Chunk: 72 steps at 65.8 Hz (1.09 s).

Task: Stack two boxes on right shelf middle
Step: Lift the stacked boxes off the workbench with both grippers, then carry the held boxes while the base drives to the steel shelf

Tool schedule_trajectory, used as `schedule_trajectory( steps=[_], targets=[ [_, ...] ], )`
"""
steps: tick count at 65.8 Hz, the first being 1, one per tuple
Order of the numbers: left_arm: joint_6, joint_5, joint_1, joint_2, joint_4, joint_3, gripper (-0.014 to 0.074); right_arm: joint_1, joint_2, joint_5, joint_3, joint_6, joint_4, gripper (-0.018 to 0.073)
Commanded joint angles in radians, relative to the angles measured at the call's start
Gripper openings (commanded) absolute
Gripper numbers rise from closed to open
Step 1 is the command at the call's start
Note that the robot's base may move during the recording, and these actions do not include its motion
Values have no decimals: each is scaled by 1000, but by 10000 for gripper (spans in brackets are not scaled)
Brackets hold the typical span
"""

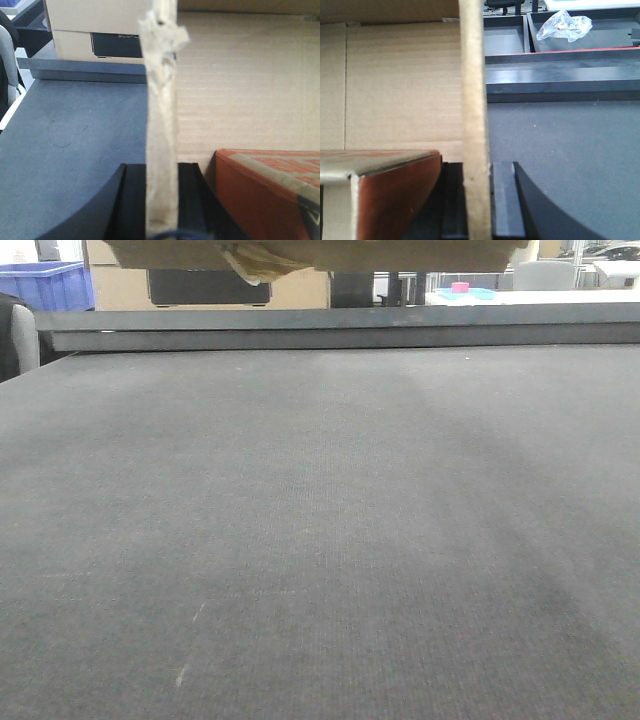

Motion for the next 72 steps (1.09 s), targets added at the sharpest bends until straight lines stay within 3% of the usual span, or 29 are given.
schedule_trajectory(
  steps=[1, 72],
  targets=[
    [-5, -4, 13, -18, 76, -16, -111, -9, -16, -25, -13, 0, -57, -162],
    [-5, -4, 13, -12, 76, -16, -111, -9, -16, -28, -13, 0, -57, -162]
  ],
)
